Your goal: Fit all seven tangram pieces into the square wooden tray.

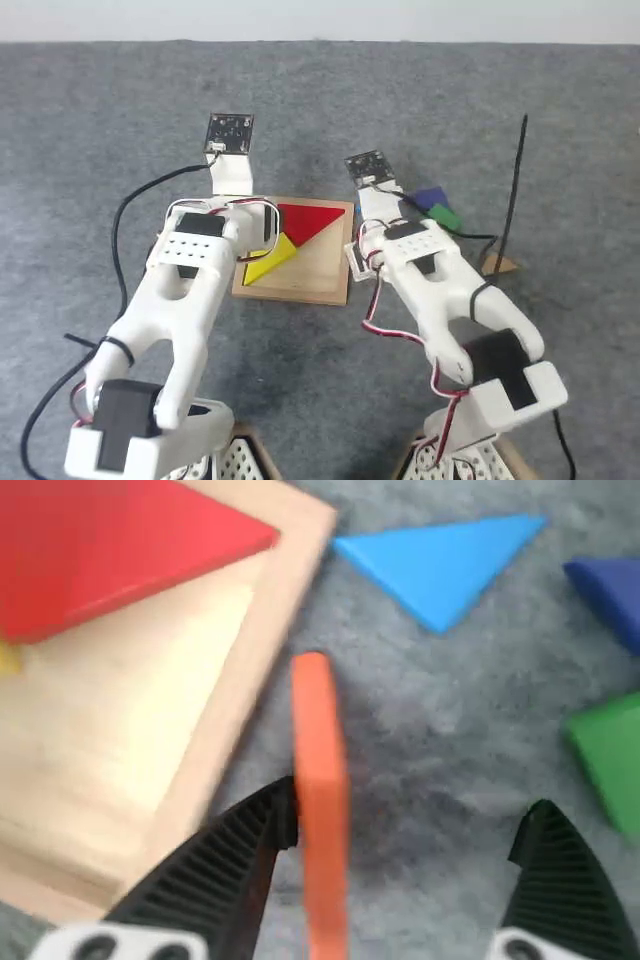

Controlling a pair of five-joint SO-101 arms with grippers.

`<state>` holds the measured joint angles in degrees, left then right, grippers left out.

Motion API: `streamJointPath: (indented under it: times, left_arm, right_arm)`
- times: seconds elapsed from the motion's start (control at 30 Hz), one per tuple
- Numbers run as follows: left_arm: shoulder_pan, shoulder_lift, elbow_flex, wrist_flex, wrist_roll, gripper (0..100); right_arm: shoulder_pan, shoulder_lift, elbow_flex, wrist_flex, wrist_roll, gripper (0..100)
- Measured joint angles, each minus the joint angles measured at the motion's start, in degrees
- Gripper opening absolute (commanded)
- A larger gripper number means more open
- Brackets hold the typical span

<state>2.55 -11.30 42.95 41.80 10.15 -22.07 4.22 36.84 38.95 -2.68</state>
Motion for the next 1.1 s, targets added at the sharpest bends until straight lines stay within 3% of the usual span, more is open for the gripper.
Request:
streamJointPath:
  times: [0.3, 0.47, 0.5, 0.73, 1.1]
  left_arm:
    - [0.0, 0.0, 0.0, 0.0, 0.0, 19]
    - [0.0, 0.0, 0.0, 0.0, 0.0, 19]
    - [0.0, 0.0, 0.0, 0.0, 0.0, 19]
    - [0.0, 0.0, 0.0, 0.0, 0.0, 19]
    - [0.0, 0.0, 0.0, 0.0, 0.0, 19]
  right_arm:
    - [4.6, 0.0, -0.1, 2.7, -1.6, 32.7]
    - [4.7, 0.0, -0.1, 2.7, -1.9, 8.6]
    - [4.9, 0.0, -0.1, 2.7, -1.9, 7.7]
    - [5.1, -0.2, -0.4, 2.7, -1.8, 7.6]
    - [-1.5, -8.6, 7.3, 2.7, 1.2, 7.2]
